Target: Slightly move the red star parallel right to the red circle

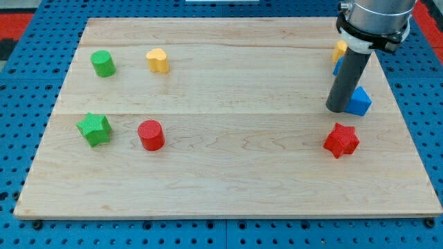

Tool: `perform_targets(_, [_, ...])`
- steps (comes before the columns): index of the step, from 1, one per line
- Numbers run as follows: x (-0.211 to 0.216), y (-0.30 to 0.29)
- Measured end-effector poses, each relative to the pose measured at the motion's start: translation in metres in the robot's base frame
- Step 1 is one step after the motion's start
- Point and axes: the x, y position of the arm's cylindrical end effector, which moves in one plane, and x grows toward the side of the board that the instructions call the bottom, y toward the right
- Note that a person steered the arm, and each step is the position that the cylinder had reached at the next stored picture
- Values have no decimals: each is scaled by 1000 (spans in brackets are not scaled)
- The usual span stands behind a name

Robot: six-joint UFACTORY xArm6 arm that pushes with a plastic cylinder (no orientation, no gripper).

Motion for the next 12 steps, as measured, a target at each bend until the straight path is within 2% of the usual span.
perform_targets(1, [0,0])
perform_targets(3, [17,-58])
perform_targets(5, [89,-42])
perform_targets(6, [101,-38])
perform_targets(9, [73,-45])
perform_targets(10, [76,-19])
perform_targets(12, [77,-21])
